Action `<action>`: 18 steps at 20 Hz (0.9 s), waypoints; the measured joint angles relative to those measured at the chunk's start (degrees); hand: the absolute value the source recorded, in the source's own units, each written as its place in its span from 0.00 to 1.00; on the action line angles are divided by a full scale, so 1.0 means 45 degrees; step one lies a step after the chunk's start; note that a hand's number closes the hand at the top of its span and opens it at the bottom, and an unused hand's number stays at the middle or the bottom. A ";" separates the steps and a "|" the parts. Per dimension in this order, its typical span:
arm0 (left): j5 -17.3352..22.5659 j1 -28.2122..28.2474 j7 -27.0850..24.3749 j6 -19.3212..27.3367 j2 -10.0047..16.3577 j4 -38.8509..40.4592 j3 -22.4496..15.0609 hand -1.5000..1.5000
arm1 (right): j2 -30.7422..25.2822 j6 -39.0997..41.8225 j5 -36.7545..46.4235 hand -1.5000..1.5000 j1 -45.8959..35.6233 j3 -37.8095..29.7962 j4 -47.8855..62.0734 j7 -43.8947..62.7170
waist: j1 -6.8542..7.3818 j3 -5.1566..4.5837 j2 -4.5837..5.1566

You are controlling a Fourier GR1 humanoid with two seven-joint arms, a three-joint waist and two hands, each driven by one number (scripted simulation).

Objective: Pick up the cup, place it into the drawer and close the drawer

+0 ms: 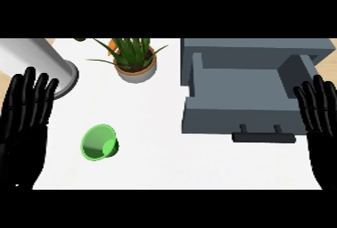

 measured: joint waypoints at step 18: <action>0.8101 0.0635 0.0472 -0.7005 0.2347 0.1834 0.0379 0.00 | 0.0593 0.0347 -0.0906 0.00 -0.1022 0.0599 0.0434 0.0884 | -0.0151 0.0162 0.0077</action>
